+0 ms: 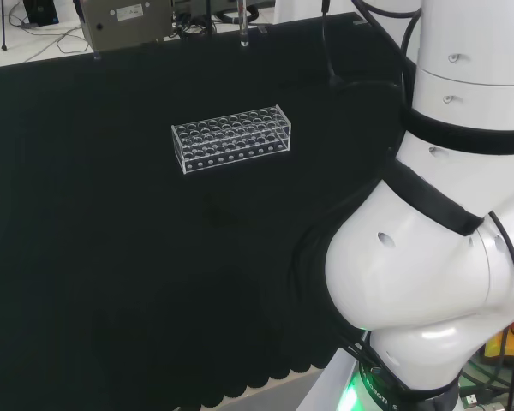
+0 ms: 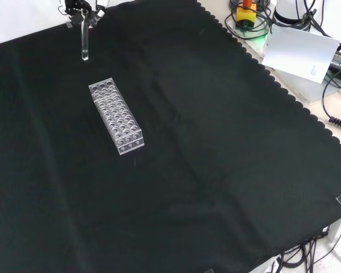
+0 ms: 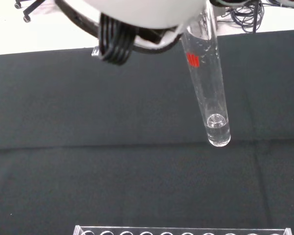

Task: Shake the test tube.

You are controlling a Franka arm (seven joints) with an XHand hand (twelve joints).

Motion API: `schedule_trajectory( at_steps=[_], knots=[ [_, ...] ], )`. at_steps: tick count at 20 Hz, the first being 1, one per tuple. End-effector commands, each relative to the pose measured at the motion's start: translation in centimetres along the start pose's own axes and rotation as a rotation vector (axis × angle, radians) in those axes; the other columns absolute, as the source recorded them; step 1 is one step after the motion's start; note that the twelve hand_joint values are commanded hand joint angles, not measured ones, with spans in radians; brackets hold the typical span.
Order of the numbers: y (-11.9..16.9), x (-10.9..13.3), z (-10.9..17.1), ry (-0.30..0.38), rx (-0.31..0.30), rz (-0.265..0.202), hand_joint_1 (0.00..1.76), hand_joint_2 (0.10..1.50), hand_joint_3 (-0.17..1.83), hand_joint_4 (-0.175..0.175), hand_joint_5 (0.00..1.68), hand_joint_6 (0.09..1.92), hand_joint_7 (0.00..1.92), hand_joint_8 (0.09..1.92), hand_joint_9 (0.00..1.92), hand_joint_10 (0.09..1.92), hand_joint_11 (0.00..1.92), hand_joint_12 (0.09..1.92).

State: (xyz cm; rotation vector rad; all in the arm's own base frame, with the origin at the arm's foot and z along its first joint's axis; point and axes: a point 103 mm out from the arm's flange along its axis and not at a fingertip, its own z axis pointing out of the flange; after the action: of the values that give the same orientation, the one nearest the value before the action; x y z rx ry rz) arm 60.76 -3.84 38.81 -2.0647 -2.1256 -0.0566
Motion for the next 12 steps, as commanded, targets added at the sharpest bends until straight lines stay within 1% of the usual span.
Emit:
schedule_trajectory(
  at_steps=[1, 7, 10, 12],
  knots=[
    [-0.5, 0.2, 0.3, 0.004, 0.014, -0.003, 1.23, 0.65, 0.64, -0.175, 1.33, 0.54, 1.72, 0.51, 1.65, 0.66, 1.44, 0.86],
    [-0.6, 0.8, 1.3, 0.023, 0.027, -0.005, 1.23, 0.65, 0.64, -0.175, 1.33, 0.54, 1.72, 0.51, 1.65, 0.66, 1.44, 0.86],
    [-0.4, 1.6, 2.0, 0.037, 0.038, -0.018, 1.23, 0.65, 0.64, -0.175, 1.33, 0.54, 1.72, 0.51, 1.65, 0.66, 1.44, 0.86],
    [-0.2, 2.5, 2.5, 0.047, 0.047, -0.035, 1.23, 0.65, 0.64, -0.175, 1.33, 0.54, 1.72, 0.51, 1.65, 0.66, 1.44, 0.86]
  ],
)
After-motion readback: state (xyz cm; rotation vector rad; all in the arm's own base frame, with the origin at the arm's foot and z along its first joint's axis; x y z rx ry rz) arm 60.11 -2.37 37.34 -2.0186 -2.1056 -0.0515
